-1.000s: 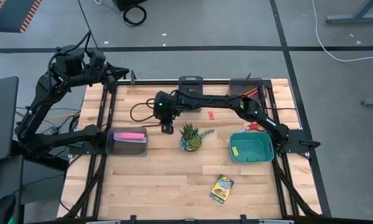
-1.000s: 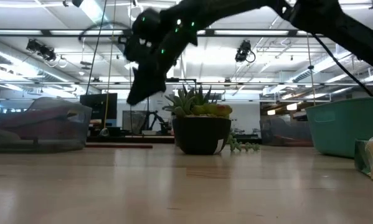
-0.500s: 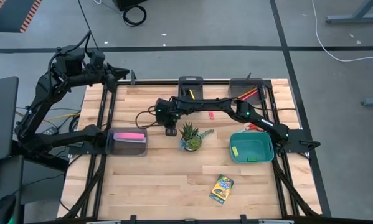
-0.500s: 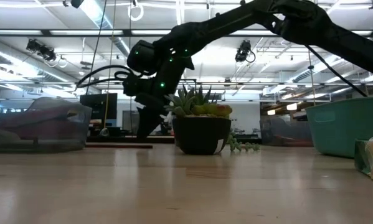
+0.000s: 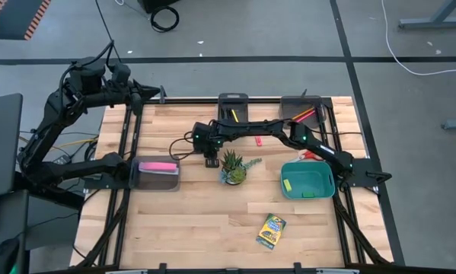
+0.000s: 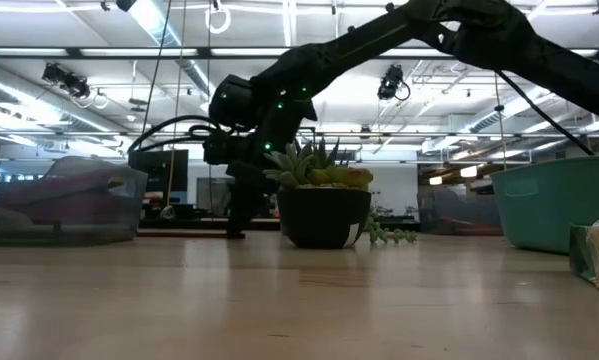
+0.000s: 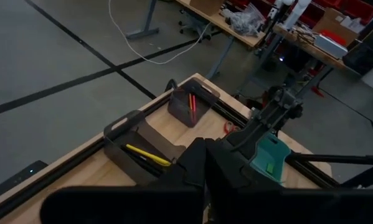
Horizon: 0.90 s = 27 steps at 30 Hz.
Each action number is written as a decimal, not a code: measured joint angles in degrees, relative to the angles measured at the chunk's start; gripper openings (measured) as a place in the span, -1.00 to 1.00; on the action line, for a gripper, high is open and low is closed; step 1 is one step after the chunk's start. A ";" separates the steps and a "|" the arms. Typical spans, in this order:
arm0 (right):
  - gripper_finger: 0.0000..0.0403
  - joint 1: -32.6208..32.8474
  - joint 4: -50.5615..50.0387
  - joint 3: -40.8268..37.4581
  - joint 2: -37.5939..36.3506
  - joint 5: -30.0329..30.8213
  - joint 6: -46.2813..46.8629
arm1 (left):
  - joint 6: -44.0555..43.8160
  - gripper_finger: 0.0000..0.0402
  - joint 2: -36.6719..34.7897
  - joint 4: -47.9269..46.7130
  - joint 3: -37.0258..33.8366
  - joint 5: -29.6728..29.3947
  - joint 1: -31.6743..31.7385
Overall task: Sort crayons/erasers/pens/pencils in bins
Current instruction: Put the brown pencil into the right black bin
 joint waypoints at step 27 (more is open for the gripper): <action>-0.99 0.29 -0.78 -0.83 -1.03 -0.88 2.86 | -0.45 -0.89 -0.01 -0.38 0.00 -0.02 -1.37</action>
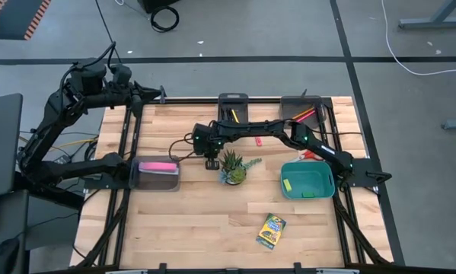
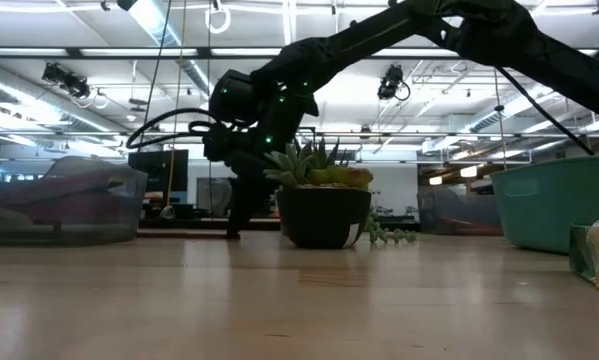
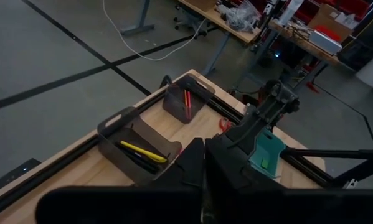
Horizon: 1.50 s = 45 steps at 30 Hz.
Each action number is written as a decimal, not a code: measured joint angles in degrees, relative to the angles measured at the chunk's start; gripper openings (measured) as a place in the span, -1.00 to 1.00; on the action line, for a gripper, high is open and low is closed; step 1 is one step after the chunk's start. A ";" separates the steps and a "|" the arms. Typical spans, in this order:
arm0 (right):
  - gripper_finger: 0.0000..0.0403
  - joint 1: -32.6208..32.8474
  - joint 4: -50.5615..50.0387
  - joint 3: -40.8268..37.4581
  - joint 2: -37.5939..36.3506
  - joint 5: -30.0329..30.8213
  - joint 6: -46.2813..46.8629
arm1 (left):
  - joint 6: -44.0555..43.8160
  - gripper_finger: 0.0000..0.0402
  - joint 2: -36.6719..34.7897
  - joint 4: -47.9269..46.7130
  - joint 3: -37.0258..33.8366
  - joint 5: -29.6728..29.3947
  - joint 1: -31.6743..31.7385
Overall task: Sort crayons/erasers/pens/pencils in bins
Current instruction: Put the brown pencil into the right black bin
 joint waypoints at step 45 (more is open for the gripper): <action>-0.76 -6.04 -0.44 1.75 -17.17 -3.90 3.29 | 12.58 -0.74 13.53 -25.48 0.04 -13.15 2.40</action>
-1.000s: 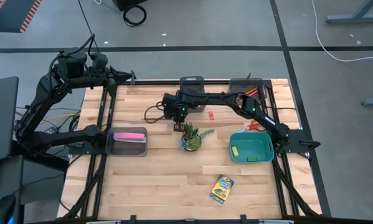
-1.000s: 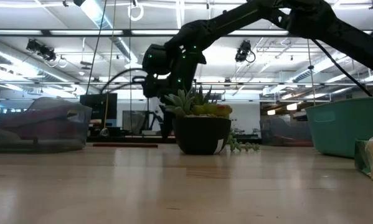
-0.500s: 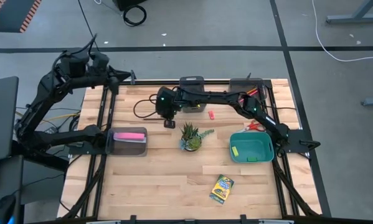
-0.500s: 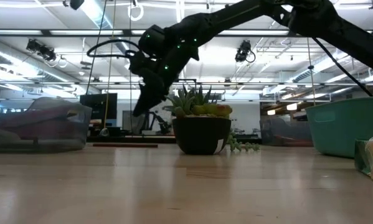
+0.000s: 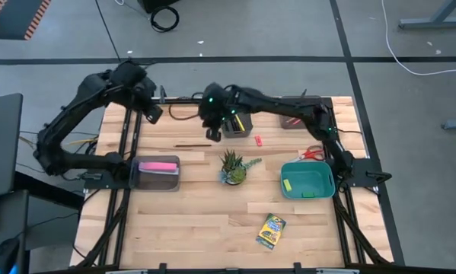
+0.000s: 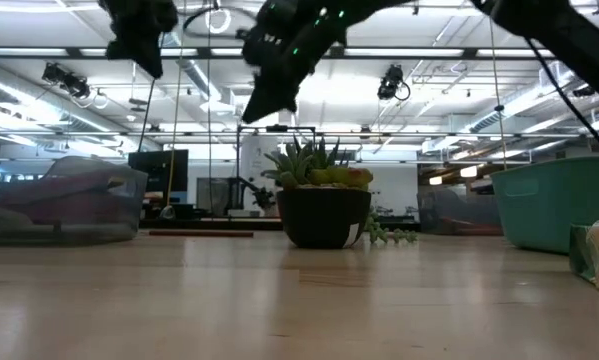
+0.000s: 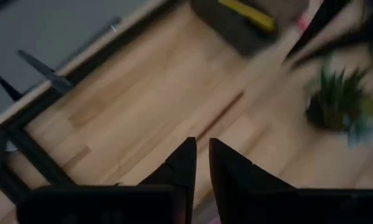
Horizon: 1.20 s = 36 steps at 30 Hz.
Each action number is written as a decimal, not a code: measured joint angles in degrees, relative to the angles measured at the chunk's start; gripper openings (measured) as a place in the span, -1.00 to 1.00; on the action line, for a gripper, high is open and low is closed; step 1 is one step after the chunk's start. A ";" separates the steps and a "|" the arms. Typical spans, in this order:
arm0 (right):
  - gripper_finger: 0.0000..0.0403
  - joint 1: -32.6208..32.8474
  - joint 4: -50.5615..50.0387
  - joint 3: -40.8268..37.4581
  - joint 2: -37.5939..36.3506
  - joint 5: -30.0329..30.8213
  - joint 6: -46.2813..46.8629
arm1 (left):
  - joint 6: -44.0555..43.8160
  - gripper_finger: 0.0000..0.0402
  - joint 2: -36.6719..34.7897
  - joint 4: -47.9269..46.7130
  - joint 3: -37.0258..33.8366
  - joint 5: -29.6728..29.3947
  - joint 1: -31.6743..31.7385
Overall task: Sort crayons/erasers/pens/pencils in bins
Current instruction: Put the brown pencil into the right black bin
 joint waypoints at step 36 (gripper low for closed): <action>-0.76 -1.57 -25.00 -0.02 -34.89 13.26 -0.22 | 33.79 0.04 18.15 28.34 -34.44 2.82 -11.03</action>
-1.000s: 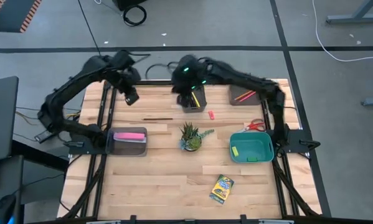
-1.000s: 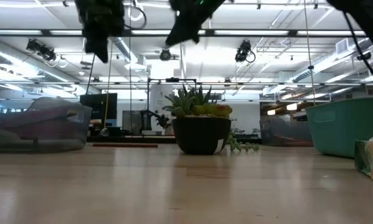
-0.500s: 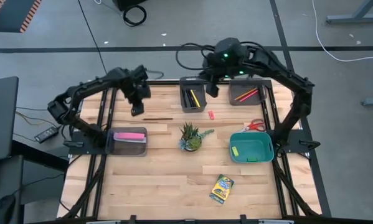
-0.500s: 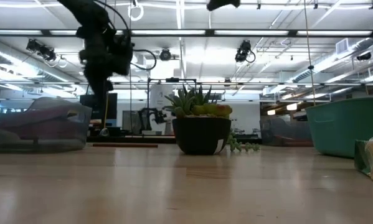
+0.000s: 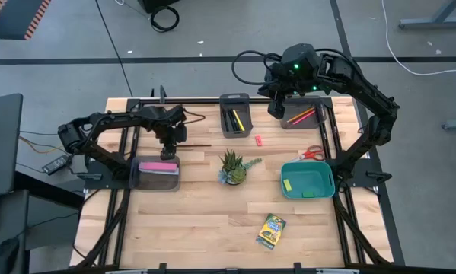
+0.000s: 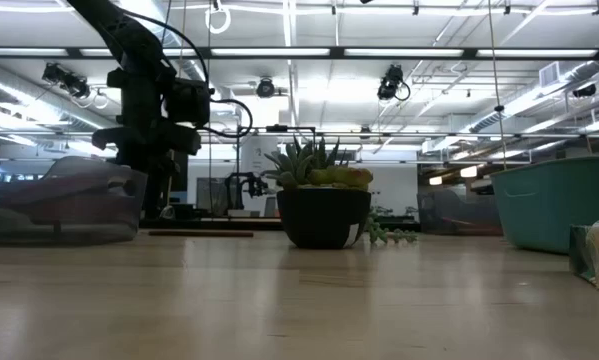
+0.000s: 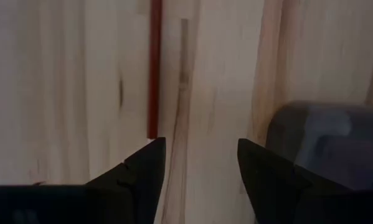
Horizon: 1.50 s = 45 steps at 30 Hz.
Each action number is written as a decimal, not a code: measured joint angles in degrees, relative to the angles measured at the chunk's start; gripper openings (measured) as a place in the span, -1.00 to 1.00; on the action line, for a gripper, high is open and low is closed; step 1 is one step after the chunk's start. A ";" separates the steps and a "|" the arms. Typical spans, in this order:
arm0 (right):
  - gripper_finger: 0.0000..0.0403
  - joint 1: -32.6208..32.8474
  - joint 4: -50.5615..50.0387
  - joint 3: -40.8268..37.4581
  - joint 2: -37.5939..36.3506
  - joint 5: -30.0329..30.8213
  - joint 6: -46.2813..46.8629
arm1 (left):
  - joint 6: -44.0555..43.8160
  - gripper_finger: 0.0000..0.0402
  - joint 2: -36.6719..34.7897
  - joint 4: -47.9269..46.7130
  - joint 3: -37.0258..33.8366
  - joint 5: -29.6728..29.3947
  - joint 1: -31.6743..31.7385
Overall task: Sort crayons/erasers/pens/pencils in bins
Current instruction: Put the brown pencil into the right black bin
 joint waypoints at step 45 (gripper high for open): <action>-0.76 0.04 -3.58 0.00 -0.02 -0.02 5.38 | 3.17 -0.27 4.03 5.68 -2.98 -5.20 1.97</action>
